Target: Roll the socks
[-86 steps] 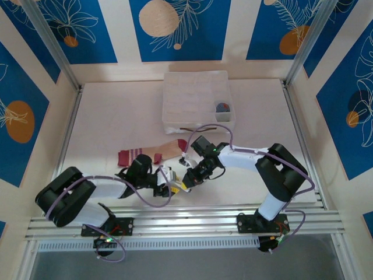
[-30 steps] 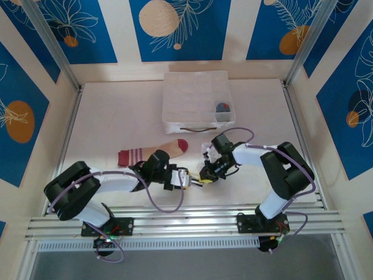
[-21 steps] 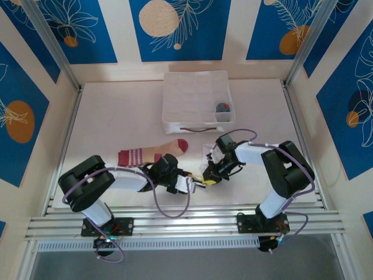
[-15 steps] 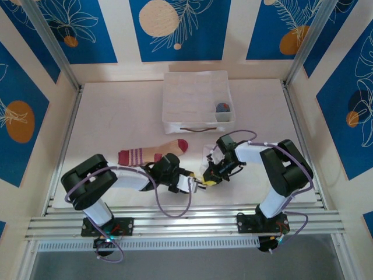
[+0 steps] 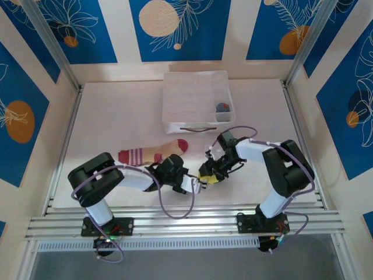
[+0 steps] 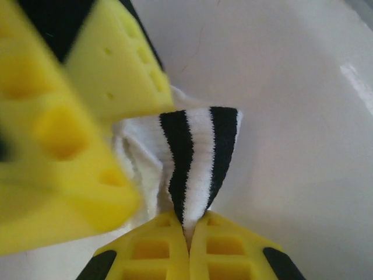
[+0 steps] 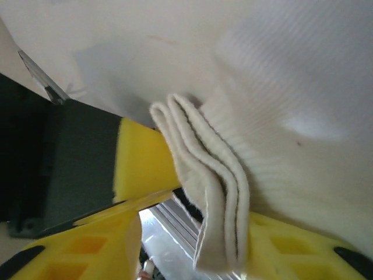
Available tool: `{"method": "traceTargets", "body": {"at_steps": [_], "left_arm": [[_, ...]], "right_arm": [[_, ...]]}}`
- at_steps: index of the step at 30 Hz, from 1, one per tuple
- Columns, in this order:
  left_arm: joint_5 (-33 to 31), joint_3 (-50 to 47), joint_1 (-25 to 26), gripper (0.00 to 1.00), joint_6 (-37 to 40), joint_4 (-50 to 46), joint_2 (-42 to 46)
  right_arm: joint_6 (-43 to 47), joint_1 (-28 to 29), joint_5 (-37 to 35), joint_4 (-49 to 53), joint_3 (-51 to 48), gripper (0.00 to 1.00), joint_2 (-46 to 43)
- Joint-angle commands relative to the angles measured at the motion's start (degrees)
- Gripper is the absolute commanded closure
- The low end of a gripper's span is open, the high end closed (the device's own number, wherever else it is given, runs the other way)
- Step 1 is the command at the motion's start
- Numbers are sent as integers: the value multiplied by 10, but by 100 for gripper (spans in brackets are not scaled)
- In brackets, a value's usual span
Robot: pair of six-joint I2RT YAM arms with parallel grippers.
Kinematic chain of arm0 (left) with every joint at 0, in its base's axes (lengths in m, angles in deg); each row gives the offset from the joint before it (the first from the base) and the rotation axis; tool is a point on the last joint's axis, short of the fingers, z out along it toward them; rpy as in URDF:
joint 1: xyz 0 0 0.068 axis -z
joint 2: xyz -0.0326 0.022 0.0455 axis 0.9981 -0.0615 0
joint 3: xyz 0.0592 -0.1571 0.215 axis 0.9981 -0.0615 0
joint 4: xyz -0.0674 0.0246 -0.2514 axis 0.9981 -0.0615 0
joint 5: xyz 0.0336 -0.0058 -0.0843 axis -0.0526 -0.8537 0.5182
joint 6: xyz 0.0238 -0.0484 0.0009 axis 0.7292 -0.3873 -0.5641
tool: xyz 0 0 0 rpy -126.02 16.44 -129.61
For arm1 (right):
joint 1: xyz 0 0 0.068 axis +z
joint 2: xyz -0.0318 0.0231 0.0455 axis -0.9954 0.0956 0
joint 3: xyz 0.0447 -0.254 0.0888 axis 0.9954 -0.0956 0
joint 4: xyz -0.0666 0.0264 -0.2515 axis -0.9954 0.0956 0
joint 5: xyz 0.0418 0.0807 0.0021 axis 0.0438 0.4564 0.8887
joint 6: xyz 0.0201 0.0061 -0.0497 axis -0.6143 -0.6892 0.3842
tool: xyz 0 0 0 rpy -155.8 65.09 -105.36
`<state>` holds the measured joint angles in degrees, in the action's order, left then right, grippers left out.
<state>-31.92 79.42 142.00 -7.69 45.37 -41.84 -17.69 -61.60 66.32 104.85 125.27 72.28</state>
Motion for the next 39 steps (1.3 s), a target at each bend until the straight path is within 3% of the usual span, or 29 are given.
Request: {"method": "traceTargets", "body": {"at_steps": [1,4,14,19,24,29,34,39], "left_arm": [[-14,1,5,100,-19,-97,19],[-11,-4,6,100,-31,-118,31],[-17,20,43,100,-24,-205,52],[19,59,49,100,-22,-273,40],[43,111,44,100,-57,-338,13],[117,165,24,100,-82,-400,-28],[184,198,-3,100,-116,-426,-61],[236,232,-22,100,-144,-453,-85]], "right_arm": [[-6,-31,-72,42,15,50,-44],[-7,-45,-137,48,25,52,-41],[-4,8,-162,-10,124,73,138],[11,24,-188,-7,179,75,188],[11,43,-202,-25,150,61,112],[-2,37,-172,-104,29,50,-8],[-57,26,-126,-191,-113,52,-133],[-110,30,-116,-237,-216,65,-264]]}}
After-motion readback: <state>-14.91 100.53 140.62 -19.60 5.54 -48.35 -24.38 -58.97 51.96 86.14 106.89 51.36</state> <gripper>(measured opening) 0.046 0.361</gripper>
